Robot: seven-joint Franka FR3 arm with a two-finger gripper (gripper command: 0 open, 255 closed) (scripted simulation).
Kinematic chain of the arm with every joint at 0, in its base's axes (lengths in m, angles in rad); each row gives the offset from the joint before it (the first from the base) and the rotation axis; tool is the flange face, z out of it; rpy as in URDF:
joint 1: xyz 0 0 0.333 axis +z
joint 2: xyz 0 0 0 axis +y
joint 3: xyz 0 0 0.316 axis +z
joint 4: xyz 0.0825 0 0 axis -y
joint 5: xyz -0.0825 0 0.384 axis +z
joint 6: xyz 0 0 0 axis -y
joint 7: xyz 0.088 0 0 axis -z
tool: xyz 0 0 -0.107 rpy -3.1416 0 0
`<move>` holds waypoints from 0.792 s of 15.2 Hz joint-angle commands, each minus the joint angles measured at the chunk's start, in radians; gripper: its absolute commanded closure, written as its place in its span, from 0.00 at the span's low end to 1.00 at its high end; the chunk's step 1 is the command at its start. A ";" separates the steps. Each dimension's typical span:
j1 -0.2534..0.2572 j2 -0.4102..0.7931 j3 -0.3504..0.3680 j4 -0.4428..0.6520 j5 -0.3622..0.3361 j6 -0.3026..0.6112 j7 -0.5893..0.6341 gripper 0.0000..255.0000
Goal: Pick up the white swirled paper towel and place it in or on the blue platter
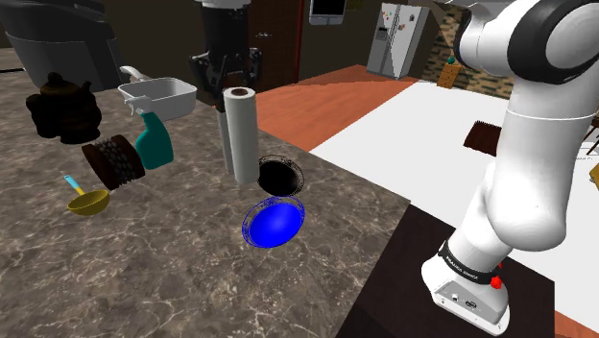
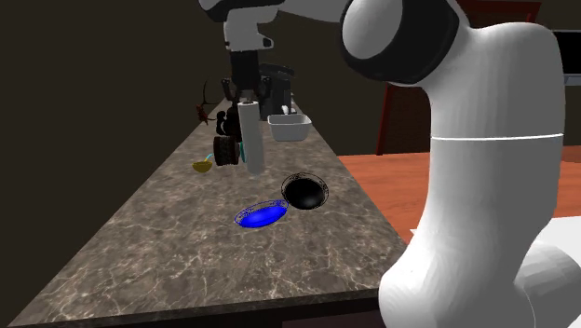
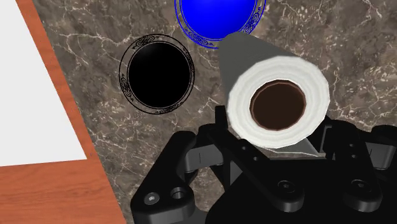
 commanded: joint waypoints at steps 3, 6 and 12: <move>-0.045 -0.168 0.000 -0.156 0.071 0.002 -0.027 1.00; -0.066 -0.281 -0.011 -0.234 0.119 -0.020 -0.054 1.00; -0.070 -0.325 -0.019 -0.343 0.137 0.049 -0.065 1.00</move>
